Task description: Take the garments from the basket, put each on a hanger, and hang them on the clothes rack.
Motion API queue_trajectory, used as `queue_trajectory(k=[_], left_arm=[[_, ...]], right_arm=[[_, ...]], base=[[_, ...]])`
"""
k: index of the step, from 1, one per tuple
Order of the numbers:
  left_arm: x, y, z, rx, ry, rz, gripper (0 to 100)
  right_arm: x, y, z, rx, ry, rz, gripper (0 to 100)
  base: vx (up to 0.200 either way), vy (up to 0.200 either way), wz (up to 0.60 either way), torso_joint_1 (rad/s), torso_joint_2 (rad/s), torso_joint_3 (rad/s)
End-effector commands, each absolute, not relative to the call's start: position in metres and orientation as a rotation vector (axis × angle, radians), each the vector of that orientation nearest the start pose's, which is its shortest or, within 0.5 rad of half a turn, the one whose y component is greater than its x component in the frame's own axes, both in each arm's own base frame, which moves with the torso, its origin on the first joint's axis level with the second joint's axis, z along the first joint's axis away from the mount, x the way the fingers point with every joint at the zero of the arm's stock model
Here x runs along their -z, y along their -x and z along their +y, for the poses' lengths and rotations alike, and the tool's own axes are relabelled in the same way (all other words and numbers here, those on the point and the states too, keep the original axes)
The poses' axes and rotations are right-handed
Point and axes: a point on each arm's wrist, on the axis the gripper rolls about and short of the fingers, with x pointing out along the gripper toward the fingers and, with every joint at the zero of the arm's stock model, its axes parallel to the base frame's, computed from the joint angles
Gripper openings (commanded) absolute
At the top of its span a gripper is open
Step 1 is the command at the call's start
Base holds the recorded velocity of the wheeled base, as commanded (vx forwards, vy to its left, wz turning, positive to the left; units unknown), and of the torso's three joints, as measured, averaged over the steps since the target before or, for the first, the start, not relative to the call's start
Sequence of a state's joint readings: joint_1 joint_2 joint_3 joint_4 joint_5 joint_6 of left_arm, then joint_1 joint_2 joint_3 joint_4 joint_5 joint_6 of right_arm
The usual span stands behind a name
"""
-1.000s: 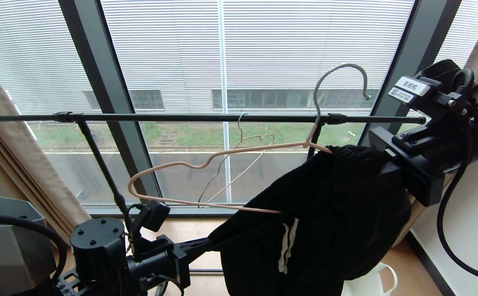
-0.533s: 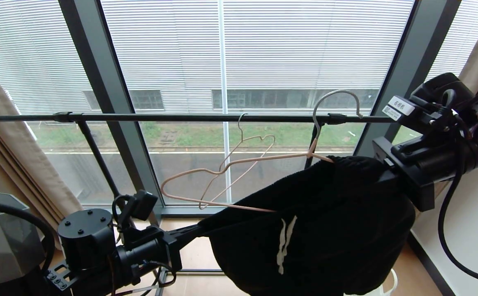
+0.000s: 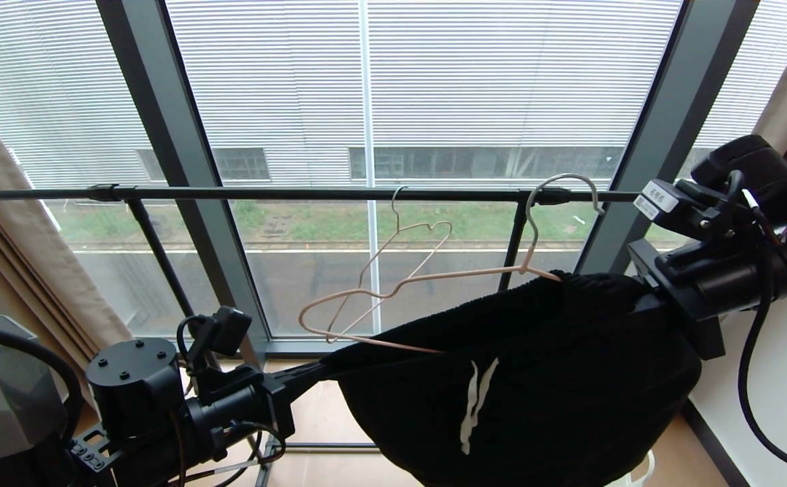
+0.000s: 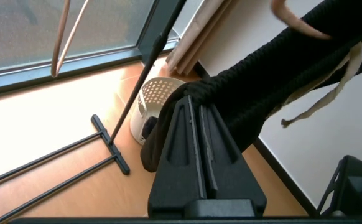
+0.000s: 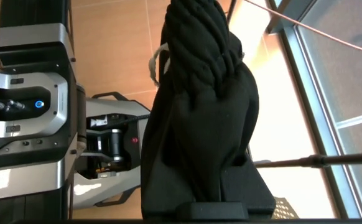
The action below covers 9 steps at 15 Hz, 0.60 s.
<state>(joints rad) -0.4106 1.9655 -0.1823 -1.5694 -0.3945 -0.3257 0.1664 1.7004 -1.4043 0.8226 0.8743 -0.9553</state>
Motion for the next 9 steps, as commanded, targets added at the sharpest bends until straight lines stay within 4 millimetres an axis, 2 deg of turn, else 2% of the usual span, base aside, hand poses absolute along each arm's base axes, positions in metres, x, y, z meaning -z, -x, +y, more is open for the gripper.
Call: queue_trajectory(k=[1,9], left_arm=[[-0.07,-0.227,-0.107,0.756,0.305,0.339,0],[-0.071,-0.228,-0.107,0.755,0.307,0.338,0]], right_arm=[[-0.233,-0.259,0.057,-1.309,0.388,0.551,0],[-0.222,-0.255,0.05,-1.201,0.513,0.663,0]], base=[[0.0,0.0,0.0,0.0,0.0,0.0],[0.0,0.0,0.0,0.0,0.0,0.0]])
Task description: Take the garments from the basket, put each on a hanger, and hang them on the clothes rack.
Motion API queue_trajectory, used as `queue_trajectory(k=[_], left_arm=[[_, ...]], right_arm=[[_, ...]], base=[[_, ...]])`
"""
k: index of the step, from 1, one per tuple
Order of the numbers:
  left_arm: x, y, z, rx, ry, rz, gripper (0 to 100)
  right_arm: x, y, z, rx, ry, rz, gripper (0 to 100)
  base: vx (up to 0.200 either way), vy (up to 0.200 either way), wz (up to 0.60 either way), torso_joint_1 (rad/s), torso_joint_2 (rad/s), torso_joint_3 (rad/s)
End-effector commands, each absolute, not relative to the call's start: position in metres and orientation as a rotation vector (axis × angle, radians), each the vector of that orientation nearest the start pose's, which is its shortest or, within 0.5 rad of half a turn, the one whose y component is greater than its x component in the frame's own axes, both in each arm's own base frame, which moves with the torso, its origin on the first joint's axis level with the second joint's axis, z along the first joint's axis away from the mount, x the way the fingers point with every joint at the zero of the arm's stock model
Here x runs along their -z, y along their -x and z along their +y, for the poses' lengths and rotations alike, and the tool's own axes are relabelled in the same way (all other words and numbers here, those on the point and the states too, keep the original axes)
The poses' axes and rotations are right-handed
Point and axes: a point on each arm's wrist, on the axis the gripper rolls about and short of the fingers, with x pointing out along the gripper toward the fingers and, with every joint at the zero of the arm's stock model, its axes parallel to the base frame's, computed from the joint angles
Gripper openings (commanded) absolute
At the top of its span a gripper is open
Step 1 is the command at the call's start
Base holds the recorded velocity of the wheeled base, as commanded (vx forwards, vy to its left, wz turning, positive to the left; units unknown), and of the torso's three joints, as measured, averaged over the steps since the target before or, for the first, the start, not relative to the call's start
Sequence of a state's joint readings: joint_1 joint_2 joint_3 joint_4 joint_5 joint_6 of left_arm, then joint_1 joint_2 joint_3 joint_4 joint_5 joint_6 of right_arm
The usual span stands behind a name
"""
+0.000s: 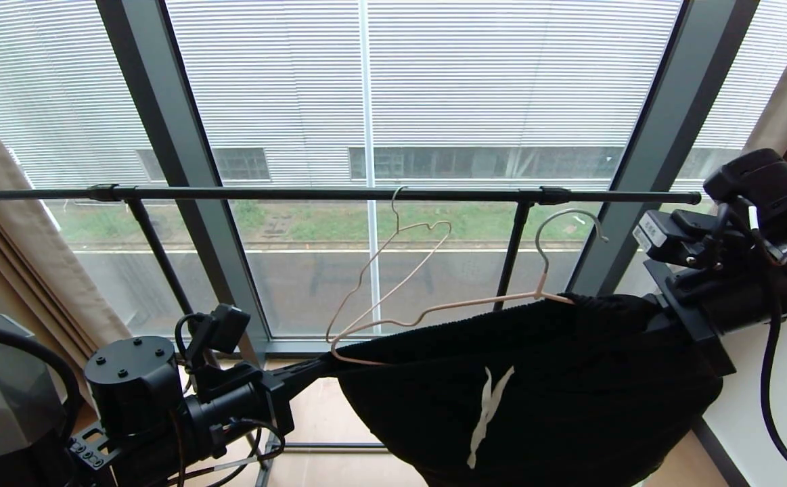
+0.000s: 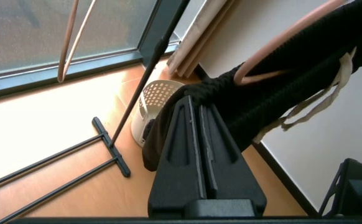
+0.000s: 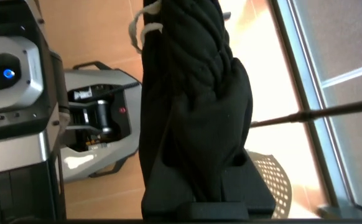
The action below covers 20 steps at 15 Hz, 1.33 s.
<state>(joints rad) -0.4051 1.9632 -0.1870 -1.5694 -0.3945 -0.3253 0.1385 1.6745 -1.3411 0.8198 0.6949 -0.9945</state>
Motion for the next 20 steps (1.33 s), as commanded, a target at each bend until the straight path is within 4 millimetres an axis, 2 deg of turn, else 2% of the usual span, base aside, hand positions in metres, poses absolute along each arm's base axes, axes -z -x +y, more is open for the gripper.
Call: queue_trajectory(k=[1,5,10,13,16,20], left_arm=[[-0.071,-0.228,-0.107,0.755,0.305,0.337,0],[-0.073,-0.227,-0.107,0.758,0.305,0.328,0],[-0.076,-0.225,-0.107,0.764,0.305,0.316,0],[-0.08,-0.223,-0.106,0.769,0.288,0.293,0],[-0.102,-0.22,-0.108,0.797,0.274,0.192,0],[-0.132,-0.216,-0.111,0.808,0.255,0.238,0]], right_arm=[[-0.219,-0.257,0.05,-1.191,0.524,0.668,0],[-0.202,-0.261,0.05,-1.153,0.565,0.657,0],[-0.197,-0.264,0.05,-1.089,0.631,0.72,0],[-0.194,-0.263,0.059,-1.103,0.653,0.733,0],[-0.19,-0.263,0.071,-1.136,0.648,0.748,0],[-0.182,-0.269,0.079,-1.142,0.65,0.746,0]], base=[[0.0,0.0,0.0,0.0,0.0,0.0],[0.0,0.0,0.0,0.0,0.0,0.0],[0.0,0.0,0.0,0.0,0.0,0.0],[0.0,0.0,0.0,0.0,0.0,0.0],[0.0,0.0,0.0,0.0,0.0,0.0],[0.0,0.0,0.0,0.0,0.0,0.0]])
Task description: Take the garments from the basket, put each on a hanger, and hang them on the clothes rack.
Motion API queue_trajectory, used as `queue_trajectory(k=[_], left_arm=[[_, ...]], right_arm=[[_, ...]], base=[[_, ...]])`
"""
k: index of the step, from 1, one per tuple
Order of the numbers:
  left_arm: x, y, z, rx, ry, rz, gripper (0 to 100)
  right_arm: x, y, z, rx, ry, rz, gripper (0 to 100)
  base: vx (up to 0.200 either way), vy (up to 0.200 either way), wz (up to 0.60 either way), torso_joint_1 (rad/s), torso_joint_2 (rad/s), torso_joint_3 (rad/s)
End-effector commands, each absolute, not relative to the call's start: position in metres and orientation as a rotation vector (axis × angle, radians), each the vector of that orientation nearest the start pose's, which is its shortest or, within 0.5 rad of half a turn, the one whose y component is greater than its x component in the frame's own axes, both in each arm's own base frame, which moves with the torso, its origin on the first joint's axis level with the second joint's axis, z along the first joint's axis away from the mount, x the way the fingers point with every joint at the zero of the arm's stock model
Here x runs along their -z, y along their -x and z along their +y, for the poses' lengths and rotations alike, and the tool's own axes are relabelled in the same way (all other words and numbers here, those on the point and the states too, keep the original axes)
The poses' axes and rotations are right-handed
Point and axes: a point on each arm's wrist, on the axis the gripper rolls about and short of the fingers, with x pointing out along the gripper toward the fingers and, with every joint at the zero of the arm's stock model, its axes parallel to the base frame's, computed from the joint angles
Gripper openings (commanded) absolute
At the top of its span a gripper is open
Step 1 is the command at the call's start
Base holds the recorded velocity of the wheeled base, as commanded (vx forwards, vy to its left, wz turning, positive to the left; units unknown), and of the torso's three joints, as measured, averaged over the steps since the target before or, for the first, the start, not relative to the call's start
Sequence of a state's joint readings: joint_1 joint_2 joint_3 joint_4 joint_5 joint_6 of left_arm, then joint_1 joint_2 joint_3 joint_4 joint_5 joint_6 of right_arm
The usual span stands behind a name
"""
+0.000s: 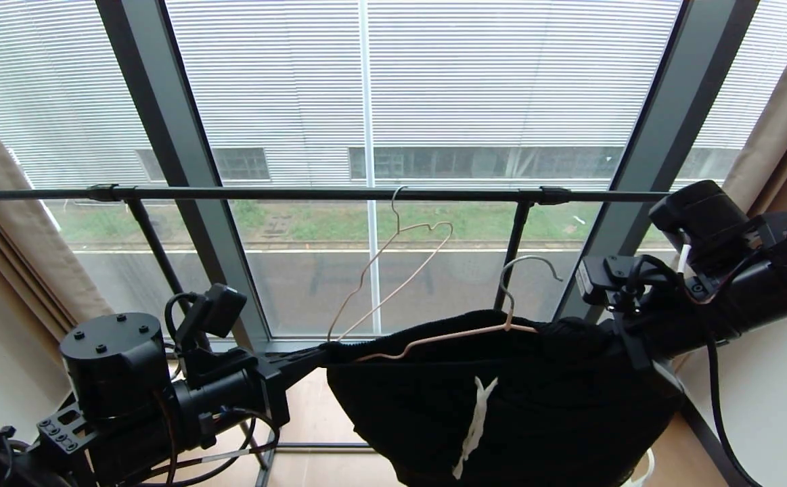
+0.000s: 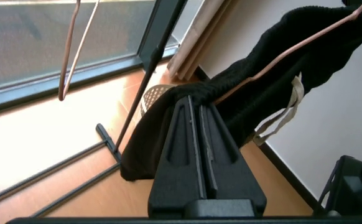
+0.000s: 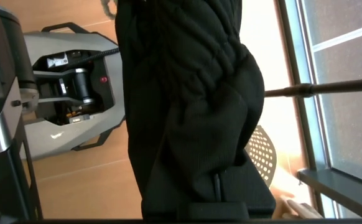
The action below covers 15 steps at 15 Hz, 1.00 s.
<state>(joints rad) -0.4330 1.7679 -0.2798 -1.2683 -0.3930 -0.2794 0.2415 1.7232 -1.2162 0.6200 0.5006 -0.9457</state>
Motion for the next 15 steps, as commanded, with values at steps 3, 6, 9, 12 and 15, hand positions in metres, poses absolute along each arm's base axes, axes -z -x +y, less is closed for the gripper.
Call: queue_trajectory(k=[3,6,9,12,15], left_arm=[[-0.136,-0.208,-0.116,0.827,0.202,0.262,0],[-0.14,-0.21,-0.127,0.851,0.15,0.267,0],[-0.15,-0.215,-0.145,0.896,0.104,0.274,0],[-0.162,-0.219,-0.156,0.923,0.097,0.267,0],[-0.161,-0.225,-0.161,0.923,0.091,0.311,0]], right_arm=[[-0.178,-0.273,0.089,-1.155,0.658,0.74,0],[-0.175,-0.275,0.099,-1.157,0.653,0.729,0],[-0.171,-0.276,0.104,-1.165,0.652,0.733,0],[-0.165,-0.28,0.114,-1.161,0.656,0.735,0],[-0.159,-0.282,0.12,-1.173,0.65,0.749,0]], base=[[0.0,0.0,0.0,0.0,0.0,0.0],[0.0,0.0,0.0,0.0,0.0,0.0],[0.0,0.0,0.0,0.0,0.0,0.0],[0.0,0.0,0.0,0.0,0.0,0.0],[0.0,0.0,0.0,0.0,0.0,0.0]])
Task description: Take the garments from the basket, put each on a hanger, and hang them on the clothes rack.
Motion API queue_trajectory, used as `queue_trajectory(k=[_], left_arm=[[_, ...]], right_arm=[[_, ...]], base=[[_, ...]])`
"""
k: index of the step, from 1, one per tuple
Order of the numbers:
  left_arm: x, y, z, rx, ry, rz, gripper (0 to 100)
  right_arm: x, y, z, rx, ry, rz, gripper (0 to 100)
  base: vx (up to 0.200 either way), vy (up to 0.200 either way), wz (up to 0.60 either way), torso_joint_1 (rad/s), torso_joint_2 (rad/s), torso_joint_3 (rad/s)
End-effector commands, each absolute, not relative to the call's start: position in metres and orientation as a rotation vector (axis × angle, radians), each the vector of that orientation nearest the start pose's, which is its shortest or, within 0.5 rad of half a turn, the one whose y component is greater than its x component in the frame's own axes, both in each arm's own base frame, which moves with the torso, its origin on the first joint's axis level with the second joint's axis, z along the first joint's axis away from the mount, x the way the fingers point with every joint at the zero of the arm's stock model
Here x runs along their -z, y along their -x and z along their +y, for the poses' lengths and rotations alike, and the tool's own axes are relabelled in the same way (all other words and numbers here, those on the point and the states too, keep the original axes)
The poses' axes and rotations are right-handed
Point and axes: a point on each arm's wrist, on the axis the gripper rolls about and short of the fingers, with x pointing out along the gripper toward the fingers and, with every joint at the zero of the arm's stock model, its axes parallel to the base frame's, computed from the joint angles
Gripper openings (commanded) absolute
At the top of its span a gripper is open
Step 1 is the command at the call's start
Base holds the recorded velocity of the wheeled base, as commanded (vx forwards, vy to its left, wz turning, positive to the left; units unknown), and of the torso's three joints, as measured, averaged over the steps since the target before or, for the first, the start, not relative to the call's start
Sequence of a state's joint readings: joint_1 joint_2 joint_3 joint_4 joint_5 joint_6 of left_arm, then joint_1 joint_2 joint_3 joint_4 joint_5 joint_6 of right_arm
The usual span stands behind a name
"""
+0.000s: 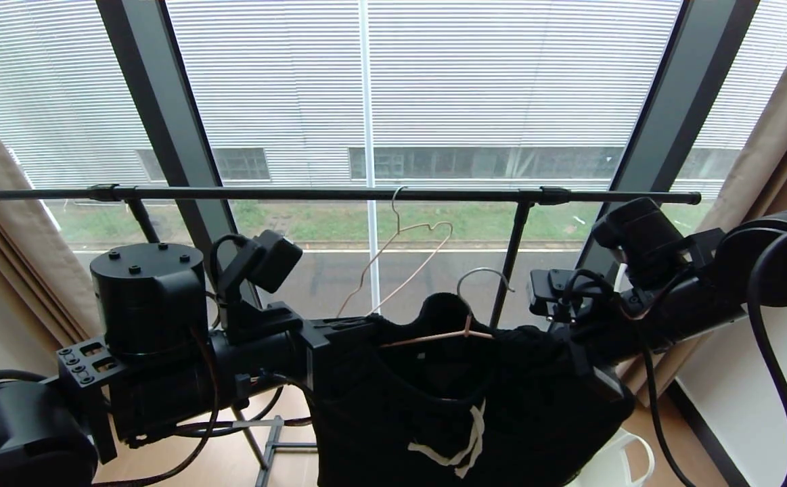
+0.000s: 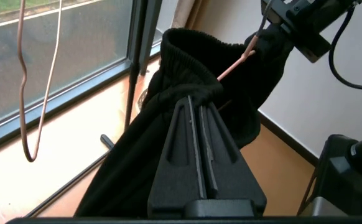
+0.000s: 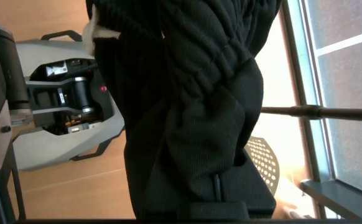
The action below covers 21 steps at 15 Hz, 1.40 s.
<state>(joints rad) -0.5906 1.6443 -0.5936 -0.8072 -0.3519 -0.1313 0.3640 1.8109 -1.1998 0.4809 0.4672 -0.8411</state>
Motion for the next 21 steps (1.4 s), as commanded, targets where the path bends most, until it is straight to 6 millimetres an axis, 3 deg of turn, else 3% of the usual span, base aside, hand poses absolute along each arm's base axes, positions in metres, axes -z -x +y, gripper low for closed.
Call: queue_trajectory(k=[1,6,12,16,21], left_arm=[[-0.16,-0.223,-0.163,0.922,0.089,0.314,0],[-0.167,-0.211,-0.178,0.891,0.069,0.294,0],[-0.193,-0.202,-0.172,0.853,0.077,0.259,0],[-0.18,-0.21,-0.177,0.802,0.057,0.301,0],[-0.173,-0.218,-0.172,0.755,0.031,0.312,0]], right_arm=[[-0.158,-0.284,0.121,-1.171,0.644,0.75,0],[-0.153,-0.289,0.125,-1.161,0.633,0.742,0],[-0.147,-0.289,0.134,-1.159,0.667,0.768,0],[-0.151,-0.29,0.137,-1.151,0.659,0.734,0],[-0.167,-0.285,0.126,-1.142,0.628,0.68,0]], base=[[0.0,0.0,0.0,0.0,0.0,0.0],[0.0,0.0,0.0,0.0,0.0,0.0],[0.0,0.0,0.0,0.0,0.0,0.0],[0.0,0.0,0.0,0.0,0.0,0.0],[0.0,0.0,0.0,0.0,0.0,0.0]])
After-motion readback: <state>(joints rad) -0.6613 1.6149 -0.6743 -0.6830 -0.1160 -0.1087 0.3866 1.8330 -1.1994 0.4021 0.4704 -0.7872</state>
